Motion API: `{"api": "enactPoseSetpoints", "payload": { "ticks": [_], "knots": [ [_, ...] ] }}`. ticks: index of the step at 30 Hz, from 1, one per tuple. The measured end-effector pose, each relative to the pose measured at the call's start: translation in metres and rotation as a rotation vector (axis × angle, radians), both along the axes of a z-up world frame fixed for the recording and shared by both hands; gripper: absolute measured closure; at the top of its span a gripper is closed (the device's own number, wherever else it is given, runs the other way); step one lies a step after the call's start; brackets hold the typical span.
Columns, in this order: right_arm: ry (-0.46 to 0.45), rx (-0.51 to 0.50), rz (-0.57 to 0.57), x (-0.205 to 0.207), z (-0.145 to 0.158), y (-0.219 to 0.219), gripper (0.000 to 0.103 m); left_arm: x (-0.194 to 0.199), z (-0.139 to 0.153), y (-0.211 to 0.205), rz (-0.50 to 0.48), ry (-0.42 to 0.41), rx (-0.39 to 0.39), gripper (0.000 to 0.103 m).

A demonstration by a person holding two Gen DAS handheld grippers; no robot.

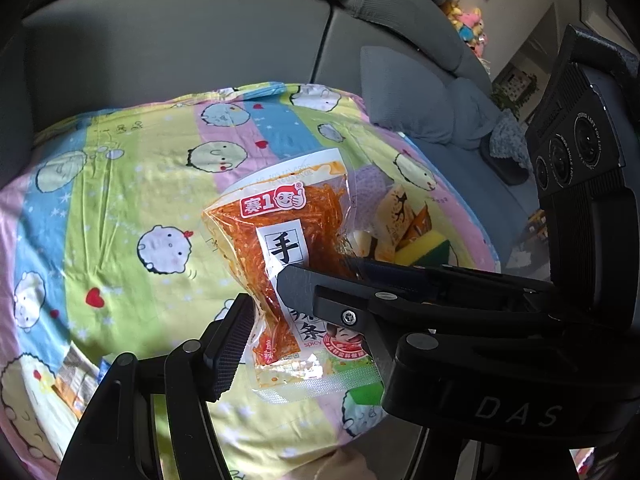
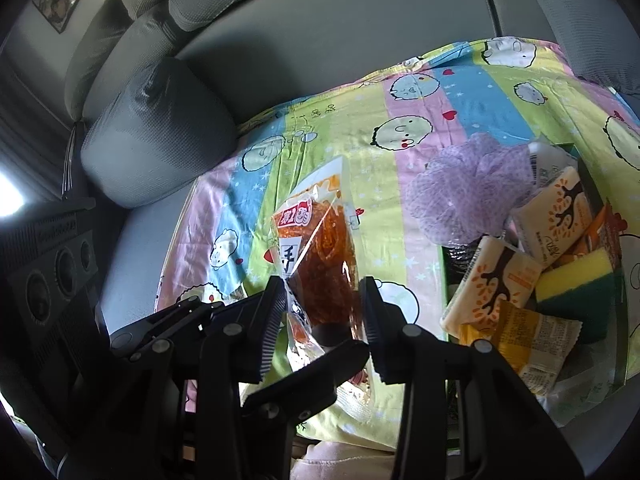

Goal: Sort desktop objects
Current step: 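Carry the spicy strips bag with the right tool toward the green box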

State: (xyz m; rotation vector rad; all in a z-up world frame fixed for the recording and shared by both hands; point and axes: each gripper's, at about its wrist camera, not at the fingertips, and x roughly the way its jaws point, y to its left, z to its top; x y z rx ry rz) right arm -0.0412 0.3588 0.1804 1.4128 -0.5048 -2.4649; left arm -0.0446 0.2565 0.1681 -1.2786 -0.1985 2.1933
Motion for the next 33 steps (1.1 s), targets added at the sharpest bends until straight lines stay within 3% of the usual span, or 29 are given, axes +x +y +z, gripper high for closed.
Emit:
{"api": "enactPoseSetpoints", "payload": {
  "ticks": [33],
  "knots": [
    [0.027,0.011,-0.166,0.029,0.008,0.096,0.063,-0.007,0.007,0.104,-0.166,-0.007,-0.013,0.038]
  ]
}}
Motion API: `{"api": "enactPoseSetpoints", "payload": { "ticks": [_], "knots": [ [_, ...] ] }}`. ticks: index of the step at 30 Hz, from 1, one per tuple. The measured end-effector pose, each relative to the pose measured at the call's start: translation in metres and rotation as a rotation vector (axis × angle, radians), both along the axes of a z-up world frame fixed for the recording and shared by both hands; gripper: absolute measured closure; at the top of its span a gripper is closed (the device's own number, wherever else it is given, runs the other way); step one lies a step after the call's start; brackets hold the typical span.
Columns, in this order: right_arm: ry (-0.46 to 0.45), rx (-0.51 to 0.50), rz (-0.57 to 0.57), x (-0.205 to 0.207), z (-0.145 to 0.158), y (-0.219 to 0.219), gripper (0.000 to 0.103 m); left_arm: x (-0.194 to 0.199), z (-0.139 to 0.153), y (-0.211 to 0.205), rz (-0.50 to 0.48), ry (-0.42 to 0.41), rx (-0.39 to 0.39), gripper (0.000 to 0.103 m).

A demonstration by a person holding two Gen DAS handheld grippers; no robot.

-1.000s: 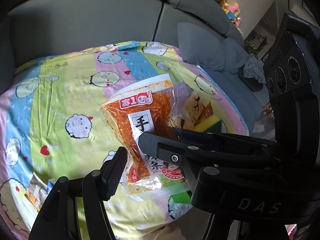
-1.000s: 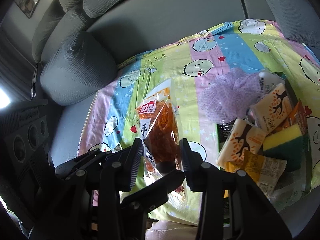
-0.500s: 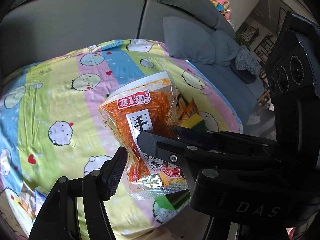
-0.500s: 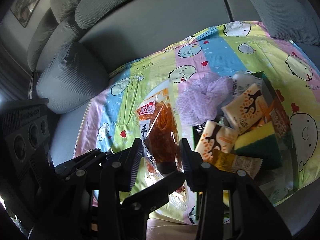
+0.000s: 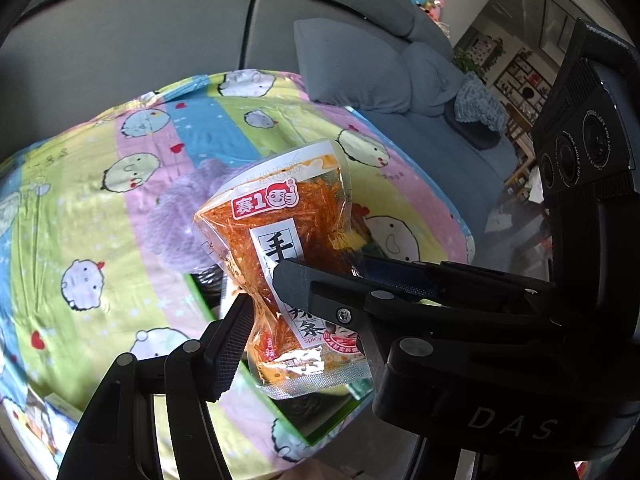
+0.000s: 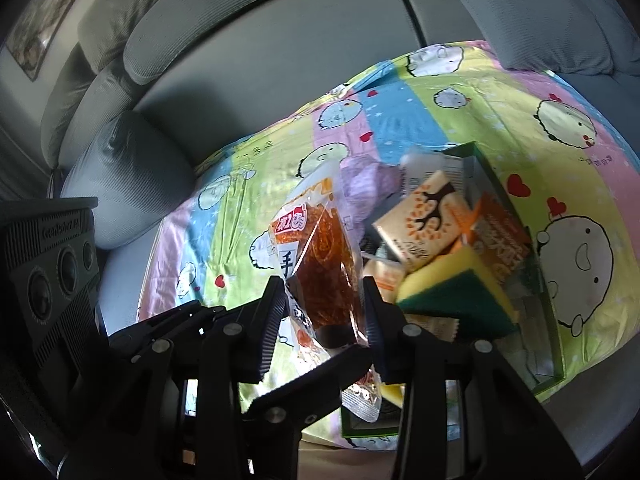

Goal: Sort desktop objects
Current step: 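Lower the spicy strips bag into the green box with the right tool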

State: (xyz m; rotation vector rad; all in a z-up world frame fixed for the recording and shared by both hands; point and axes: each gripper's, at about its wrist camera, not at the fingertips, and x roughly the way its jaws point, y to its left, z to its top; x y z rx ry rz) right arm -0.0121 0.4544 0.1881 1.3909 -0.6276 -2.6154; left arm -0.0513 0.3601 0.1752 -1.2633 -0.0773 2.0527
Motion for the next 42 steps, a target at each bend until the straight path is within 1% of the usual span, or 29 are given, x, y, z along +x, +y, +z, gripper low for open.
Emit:
{"api": "enactPoseSetpoints", "payload": {
  "ticks": [11,15,20,22,28,29,31,32,33,36,39,42],
  "knots": [
    [-0.007,-0.015,-0.06,0.003,-0.006,0.036,0.063,-0.008,-0.003,0.037,-0.055,-0.008,-0.017,0.038],
    [-0.017,-0.017,-0.079,0.001,-0.011,0.045,0.063,-0.013,-0.01,0.046,-0.071,-0.029,-0.019,0.038],
    [-0.038,-0.011,-0.102,-0.003,-0.022,0.053,0.063,-0.016,-0.02,0.052,-0.071,-0.051,-0.036,0.038],
    [-0.045,-0.01,-0.109,-0.005,-0.026,0.055,0.063,-0.016,-0.022,0.053,-0.069,-0.047,-0.042,0.038],
    [-0.044,0.019,-0.128,-0.006,-0.027,0.055,0.063,-0.016,-0.022,0.051,-0.066,-0.049,-0.042,0.037],
    [-0.046,0.028,-0.13,-0.006,-0.027,0.054,0.063,-0.016,-0.022,0.05,-0.067,-0.052,-0.041,0.037],
    [-0.043,0.042,-0.147,-0.006,-0.025,0.055,0.053,-0.016,-0.022,0.051,-0.074,-0.049,-0.053,0.033],
    [-0.038,0.037,-0.151,-0.005,-0.025,0.056,0.044,-0.016,-0.022,0.05,-0.074,-0.045,-0.058,0.032],
    [-0.03,0.024,-0.152,-0.004,-0.023,0.057,0.041,-0.015,-0.022,0.049,-0.072,-0.042,-0.061,0.032],
    [-0.019,0.005,-0.156,-0.002,-0.019,0.059,0.041,-0.015,-0.02,0.045,-0.064,-0.05,-0.046,0.032],
    [-0.014,0.06,-0.185,-0.001,-0.013,0.057,0.039,-0.016,-0.017,0.041,-0.059,-0.061,-0.025,0.032],
    [-0.007,0.083,-0.195,0.002,-0.009,0.057,0.039,-0.014,-0.011,0.036,-0.072,-0.061,0.005,0.032]
  ]
}}
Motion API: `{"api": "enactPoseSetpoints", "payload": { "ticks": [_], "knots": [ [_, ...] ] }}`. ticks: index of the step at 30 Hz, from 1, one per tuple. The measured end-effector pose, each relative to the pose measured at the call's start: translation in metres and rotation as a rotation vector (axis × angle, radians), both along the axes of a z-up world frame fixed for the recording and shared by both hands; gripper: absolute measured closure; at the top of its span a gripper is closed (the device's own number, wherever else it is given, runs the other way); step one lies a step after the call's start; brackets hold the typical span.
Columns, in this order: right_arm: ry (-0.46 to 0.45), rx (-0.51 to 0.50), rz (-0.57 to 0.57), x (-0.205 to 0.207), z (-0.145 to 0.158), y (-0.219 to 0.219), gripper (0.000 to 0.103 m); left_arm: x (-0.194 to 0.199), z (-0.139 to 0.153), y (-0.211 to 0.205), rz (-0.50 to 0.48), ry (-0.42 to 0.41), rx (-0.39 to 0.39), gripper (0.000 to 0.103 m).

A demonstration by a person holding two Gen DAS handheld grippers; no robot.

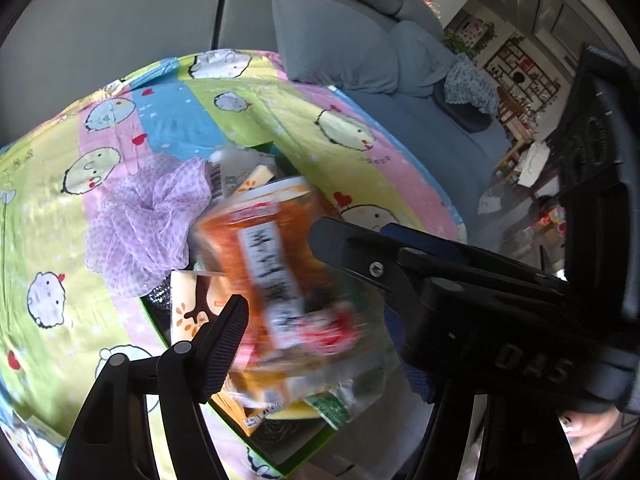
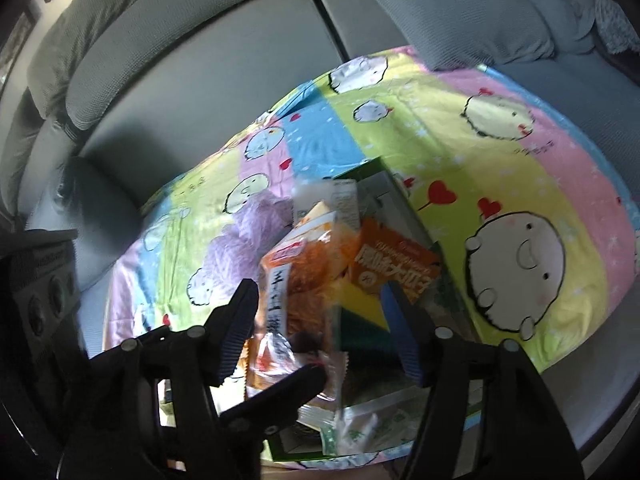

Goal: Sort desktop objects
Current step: 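Lower the spicy strips bag into the green box with the right tool, then open the right tool to release the bag and withdraw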

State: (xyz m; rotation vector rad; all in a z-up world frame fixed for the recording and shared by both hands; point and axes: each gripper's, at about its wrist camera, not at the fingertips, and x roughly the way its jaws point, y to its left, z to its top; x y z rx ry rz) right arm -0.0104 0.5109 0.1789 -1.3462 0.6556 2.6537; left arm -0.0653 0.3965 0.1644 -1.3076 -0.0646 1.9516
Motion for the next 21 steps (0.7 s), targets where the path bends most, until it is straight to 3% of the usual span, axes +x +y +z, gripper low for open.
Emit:
{"api": "enactPoseSetpoints", "payload": {
  "ticks": [3,6,11,21],
  "knots": [
    [0.004,-0.003,-0.013,0.003,0.003,0.002,0.038,0.001,0.008,-0.005,0.0,0.012,0.017,0.031],
    [0.011,-0.003,-0.018,0.005,0.006,0.001,0.038,0.002,0.013,-0.013,0.02,0.02,0.027,0.014],
    [0.019,0.034,-0.024,0.007,0.012,-0.006,0.038,0.001,0.016,-0.026,0.039,-0.001,0.049,0.014],
    [0.056,0.035,0.025,0.011,0.029,-0.032,0.036,0.005,0.031,-0.07,0.104,0.033,0.069,0.014]
  ]
}}
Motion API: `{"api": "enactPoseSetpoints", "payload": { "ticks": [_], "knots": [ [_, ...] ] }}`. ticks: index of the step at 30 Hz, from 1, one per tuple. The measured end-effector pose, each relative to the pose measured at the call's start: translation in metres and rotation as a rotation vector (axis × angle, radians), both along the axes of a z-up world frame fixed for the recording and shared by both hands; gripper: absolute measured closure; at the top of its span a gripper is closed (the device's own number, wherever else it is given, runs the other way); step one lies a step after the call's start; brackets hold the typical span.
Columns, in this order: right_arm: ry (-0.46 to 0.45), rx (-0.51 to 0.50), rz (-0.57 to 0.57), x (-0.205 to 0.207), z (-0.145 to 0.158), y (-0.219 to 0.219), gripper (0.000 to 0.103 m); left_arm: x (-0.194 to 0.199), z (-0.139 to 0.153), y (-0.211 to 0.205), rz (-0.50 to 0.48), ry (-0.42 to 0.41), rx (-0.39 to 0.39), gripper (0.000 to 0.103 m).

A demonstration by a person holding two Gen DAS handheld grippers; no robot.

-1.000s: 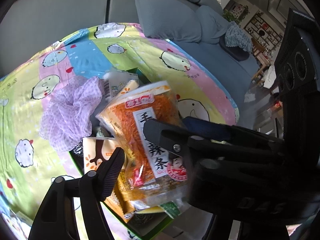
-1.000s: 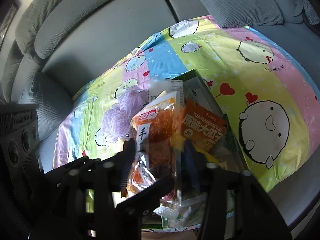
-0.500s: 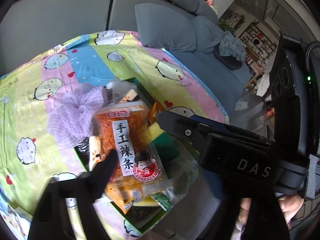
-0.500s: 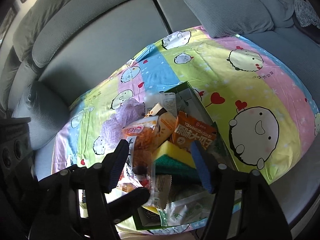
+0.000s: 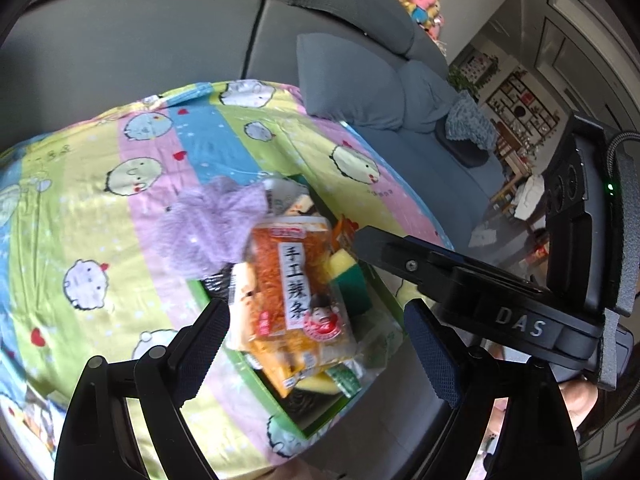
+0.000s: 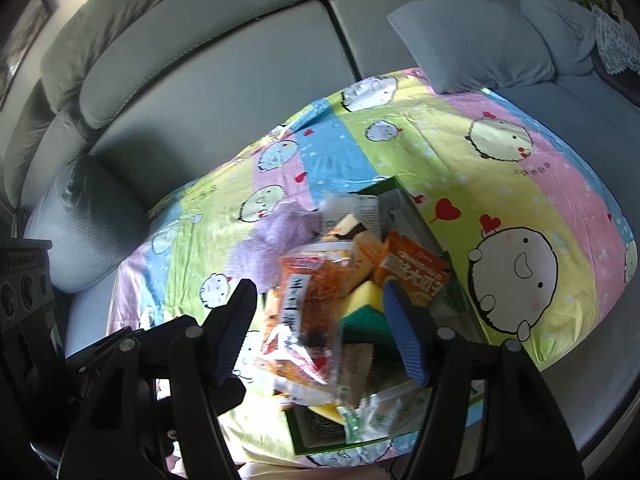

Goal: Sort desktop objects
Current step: 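Open the right tool to release the bag and withdraw, then move the right tool down to the yellow-and-white snack packet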

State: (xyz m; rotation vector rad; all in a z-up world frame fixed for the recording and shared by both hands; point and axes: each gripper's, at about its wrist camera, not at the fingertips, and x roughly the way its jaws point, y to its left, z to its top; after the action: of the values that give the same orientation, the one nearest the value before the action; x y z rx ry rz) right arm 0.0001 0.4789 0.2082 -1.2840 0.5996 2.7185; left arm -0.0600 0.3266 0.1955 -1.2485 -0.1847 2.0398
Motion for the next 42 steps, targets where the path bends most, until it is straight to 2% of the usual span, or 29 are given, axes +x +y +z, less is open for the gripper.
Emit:
{"api": "enactPoseSetpoints", "payload": {
  "ticks": [12,17,22,26,30,34,42],
  "knots": [
    [0.034,-0.019,0.135,-0.002,0.014,-0.057,0.036,0.002,0.01,-0.08,0.154,0.028,0.02,0.014],
    [0.025,-0.034,0.22,-0.009,0.01,-0.089,0.036,0.006,0.003,-0.124,0.244,0.031,-0.01,0.014],
    [-0.005,-0.044,0.305,-0.018,-0.001,-0.127,0.036,0.013,-0.016,-0.175,0.347,-0.007,-0.026,0.014],
    [-0.043,-0.062,0.387,-0.023,-0.016,-0.157,0.036,0.02,-0.039,-0.212,0.418,-0.047,-0.079,0.014],
    [-0.087,-0.066,0.435,-0.029,-0.032,-0.184,0.036,0.028,-0.062,-0.243,0.469,-0.097,-0.084,0.014],
    [-0.139,-0.083,0.483,-0.04,-0.05,-0.209,0.036,0.036,-0.084,-0.264,0.512,-0.137,-0.092,0.014],
    [-0.222,-0.138,0.578,-0.056,-0.076,-0.253,0.036,0.044,-0.126,-0.289,0.583,-0.218,-0.051,0.014]
  ]
}}
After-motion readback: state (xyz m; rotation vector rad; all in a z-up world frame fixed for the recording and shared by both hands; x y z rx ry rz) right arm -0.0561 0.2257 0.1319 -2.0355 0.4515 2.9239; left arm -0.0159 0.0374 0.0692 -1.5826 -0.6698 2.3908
